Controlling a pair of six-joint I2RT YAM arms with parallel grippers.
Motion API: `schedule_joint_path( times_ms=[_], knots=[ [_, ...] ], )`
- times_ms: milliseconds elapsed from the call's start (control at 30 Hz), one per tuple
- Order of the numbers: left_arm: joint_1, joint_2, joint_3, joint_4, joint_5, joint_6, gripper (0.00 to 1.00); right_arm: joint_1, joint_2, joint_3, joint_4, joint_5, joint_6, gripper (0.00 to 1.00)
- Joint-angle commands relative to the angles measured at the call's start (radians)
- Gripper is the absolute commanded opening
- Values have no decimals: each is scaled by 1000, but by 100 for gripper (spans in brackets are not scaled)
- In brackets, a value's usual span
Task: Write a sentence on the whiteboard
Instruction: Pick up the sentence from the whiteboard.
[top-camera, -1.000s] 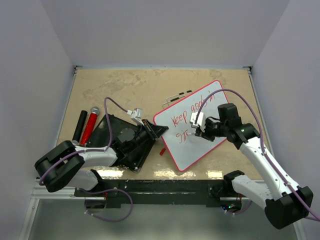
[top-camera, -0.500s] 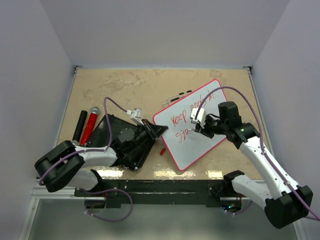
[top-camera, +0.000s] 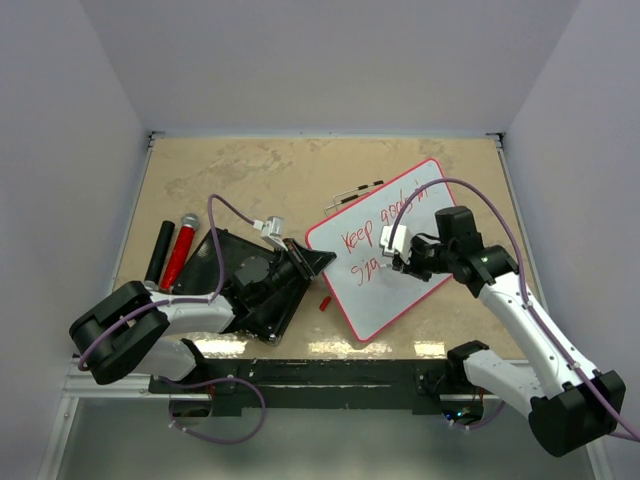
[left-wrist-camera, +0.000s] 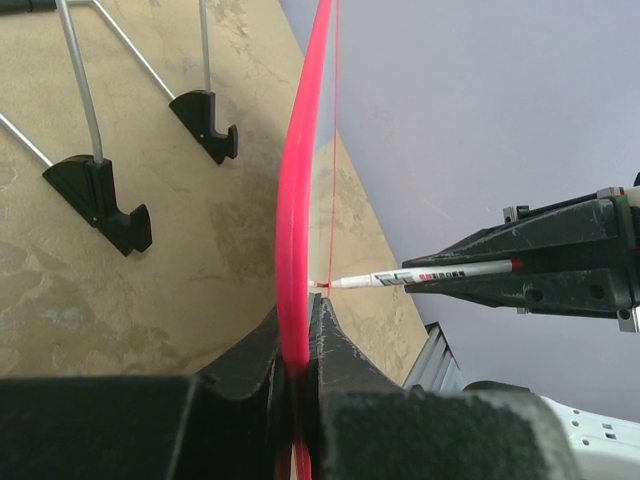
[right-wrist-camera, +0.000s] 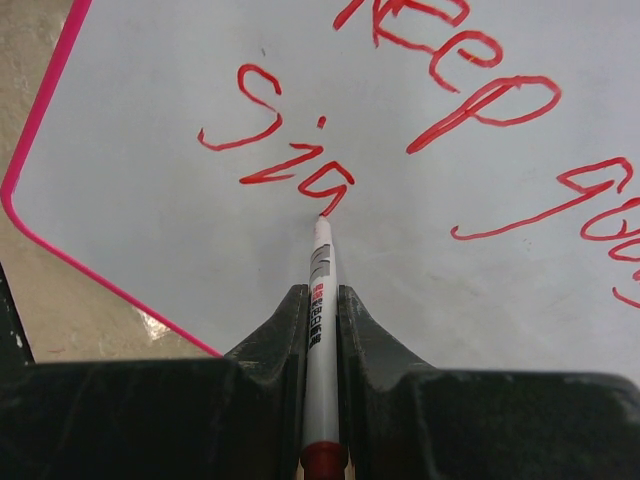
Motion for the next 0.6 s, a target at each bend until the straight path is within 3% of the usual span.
schedule_joint_path(
  times_ms=[0, 200, 433, 567],
  knots=[
    [-11, -13, 3, 57, 33, 80, 0, 3, 44, 2, -100, 15, -82, 0],
    [-12, -8, 6, 54, 31, 80, 0, 4, 77, 28, -155, -79, -136, 0],
    [-12, -5, 8, 51, 38, 79, 0, -2, -10, 54, 102, -91, 120, 0],
    [-12, -9, 8, 43, 36, 83, 0, -49, -2, 82, 104, -50, 129, 0]
  ],
)
